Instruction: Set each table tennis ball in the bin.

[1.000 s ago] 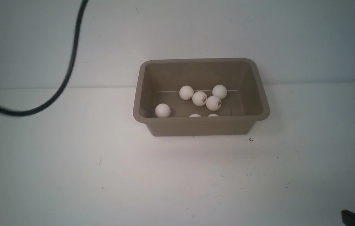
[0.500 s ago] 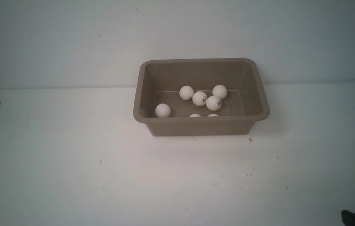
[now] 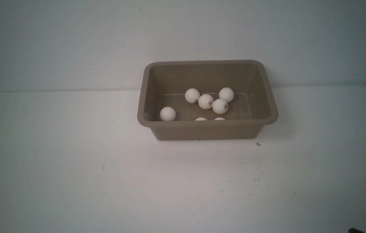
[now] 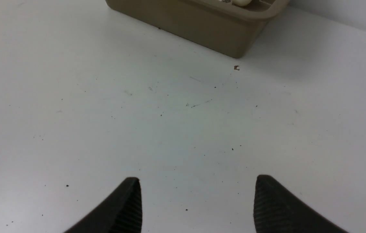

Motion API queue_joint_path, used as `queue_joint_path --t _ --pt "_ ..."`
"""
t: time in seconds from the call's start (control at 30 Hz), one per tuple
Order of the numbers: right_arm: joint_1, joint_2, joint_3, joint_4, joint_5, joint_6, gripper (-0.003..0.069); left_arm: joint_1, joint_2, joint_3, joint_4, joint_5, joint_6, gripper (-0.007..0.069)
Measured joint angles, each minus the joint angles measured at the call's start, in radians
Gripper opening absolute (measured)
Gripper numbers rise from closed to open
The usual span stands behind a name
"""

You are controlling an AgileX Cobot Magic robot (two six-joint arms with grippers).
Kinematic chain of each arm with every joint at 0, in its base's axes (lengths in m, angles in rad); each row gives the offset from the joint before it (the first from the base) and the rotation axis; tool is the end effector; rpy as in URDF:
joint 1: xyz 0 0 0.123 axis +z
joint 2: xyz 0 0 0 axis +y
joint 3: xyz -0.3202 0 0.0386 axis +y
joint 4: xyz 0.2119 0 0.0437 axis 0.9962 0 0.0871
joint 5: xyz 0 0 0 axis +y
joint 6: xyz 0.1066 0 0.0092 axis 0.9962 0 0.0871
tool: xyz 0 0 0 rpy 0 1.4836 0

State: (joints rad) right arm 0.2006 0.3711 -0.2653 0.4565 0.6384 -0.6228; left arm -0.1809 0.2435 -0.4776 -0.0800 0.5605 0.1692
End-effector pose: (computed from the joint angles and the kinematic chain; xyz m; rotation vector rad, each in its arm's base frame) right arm 0.0098 0.0307 0.2373 -0.6267 2.0718 0.2623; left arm -0.0024 -0.0042 0.3040 0.2844 1.7869 -0.0950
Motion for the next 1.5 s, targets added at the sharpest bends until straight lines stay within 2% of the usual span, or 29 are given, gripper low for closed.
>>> queue_joint_path --t 0.07,0.23,0.53,0.8,1.17,1.27,1.5 --pt "0.000 0.000 0.000 0.000 0.021 0.000 0.0429 0.000 -0.020 0.107 -0.014 -0.057 -0.030 0.0531" --pt "0.000 0.000 0.000 0.000 0.026 0.000 0.0429 0.000 -0.023 0.207 -0.021 -0.072 -0.076 0.0531" --pt "0.000 0.000 0.000 0.000 0.028 0.000 0.0429 0.000 -0.024 0.323 -0.023 -0.152 -0.085 0.0531" --pt "0.000 0.000 0.000 -0.001 0.028 0.000 0.0429 0.000 -0.024 0.366 -0.025 -0.234 -0.085 0.0531" --pt "0.000 0.000 0.000 0.000 0.028 0.000 0.0426 0.000 -0.025 0.366 -0.025 -0.223 -0.085 0.0531" --pt "0.000 0.000 0.000 0.000 0.029 0.000 0.0426 0.022 -0.025 0.366 -0.024 -0.208 -0.085 0.0531" --pt "0.000 0.000 0.000 0.000 0.031 0.000 0.0426 0.153 -0.070 0.370 -0.024 -0.152 -0.080 0.0531"
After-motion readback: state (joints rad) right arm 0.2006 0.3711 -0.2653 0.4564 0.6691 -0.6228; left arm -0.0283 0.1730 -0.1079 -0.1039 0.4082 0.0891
